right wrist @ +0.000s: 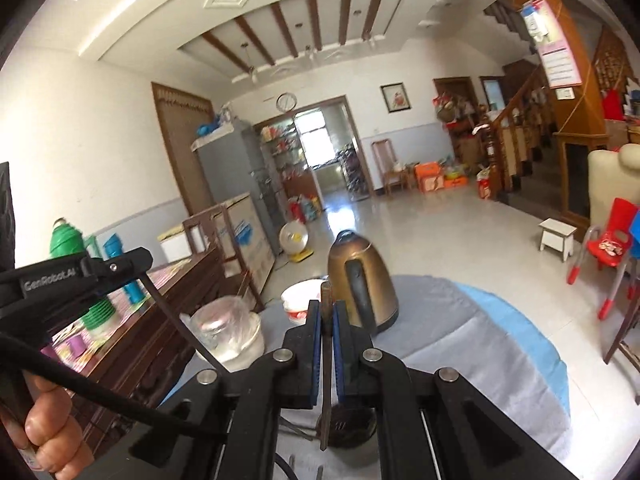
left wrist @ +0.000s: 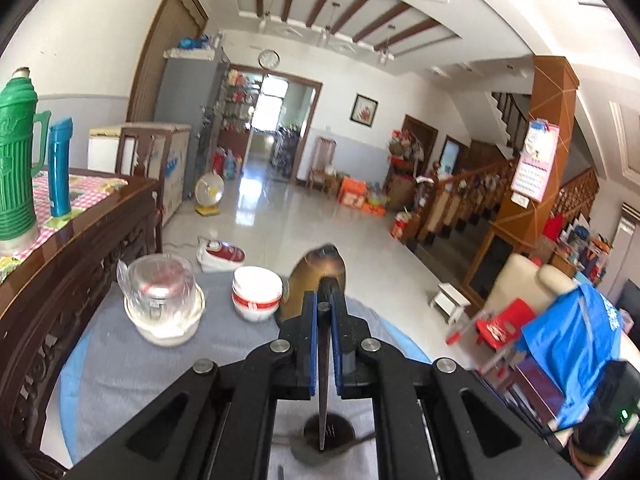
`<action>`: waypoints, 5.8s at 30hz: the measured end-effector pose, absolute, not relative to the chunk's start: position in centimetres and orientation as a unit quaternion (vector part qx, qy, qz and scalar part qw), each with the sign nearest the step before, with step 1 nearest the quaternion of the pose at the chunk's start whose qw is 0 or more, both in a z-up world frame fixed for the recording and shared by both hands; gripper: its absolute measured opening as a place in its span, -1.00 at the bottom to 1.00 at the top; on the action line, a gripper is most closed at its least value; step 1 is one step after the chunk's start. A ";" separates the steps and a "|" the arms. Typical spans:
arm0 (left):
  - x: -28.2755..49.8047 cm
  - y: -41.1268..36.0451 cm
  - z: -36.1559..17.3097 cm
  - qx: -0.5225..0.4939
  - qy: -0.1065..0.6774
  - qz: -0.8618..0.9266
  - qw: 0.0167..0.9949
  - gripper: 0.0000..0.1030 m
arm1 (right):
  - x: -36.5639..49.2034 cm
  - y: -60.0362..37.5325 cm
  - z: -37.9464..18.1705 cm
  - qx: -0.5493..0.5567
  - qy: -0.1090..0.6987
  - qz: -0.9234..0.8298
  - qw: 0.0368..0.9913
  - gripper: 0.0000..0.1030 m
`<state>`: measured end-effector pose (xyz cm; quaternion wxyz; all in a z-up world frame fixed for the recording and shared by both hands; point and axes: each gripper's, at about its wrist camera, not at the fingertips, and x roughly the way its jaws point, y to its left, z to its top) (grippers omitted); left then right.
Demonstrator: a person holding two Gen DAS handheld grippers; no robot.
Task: Organize utensils
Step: 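Lift the chopsticks with both grippers and lower them into the holder, then open both grippers and withdraw them from the holder, then move both open grippers toward the last two chopsticks on the cloth, then lower the right gripper and close it around one dark chopstick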
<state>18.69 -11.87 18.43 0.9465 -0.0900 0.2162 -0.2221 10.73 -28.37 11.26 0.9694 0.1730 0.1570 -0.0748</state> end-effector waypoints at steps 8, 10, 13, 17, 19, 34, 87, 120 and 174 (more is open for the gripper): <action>21.4 -14.5 14.7 -0.097 0.190 -0.198 0.957 -0.87 | 12.4 -28.5 9.3 0.148 0.169 -0.101 0.969 -0.89; 22.4 -15.2 13.0 -0.092 0.213 -0.194 0.953 -0.87 | 12.8 -28.7 8.4 0.150 0.184 -0.100 0.966 -0.89; 23.3 -15.9 11.0 -0.084 0.247 -0.200 0.945 -0.87 | 13.1 -29.1 7.4 0.158 0.202 -0.097 0.962 -0.89; 23.5 -17.0 9.7 -0.049 0.274 -0.196 0.941 -0.87 | 13.2 -29.5 6.1 0.170 0.225 -0.095 0.955 -0.89; 23.2 -17.1 9.6 -0.039 0.279 -0.201 0.938 -0.87 | 13.4 -30.0 5.6 0.185 0.233 -0.091 0.950 -0.86; 16.7 -13.7 11.1 0.049 0.257 -0.187 0.947 0.39 | 9.2 -33.8 4.7 0.313 0.203 -0.056 0.926 -0.13; 9.3 -14.3 -0.9 0.207 0.359 -0.170 0.894 0.61 | 4.8 -30.3 -3.5 0.267 0.295 -0.044 0.916 0.25; 10.0 -14.2 -2.1 0.205 0.378 -0.170 0.887 0.61 | 5.7 -29.7 -5.2 0.271 0.322 -0.038 0.906 0.25; 16.0 -4.4 -7.8 0.090 0.504 -0.099 0.853 0.61 | 18.9 -18.9 -14.1 0.169 0.539 -0.003 0.825 -0.45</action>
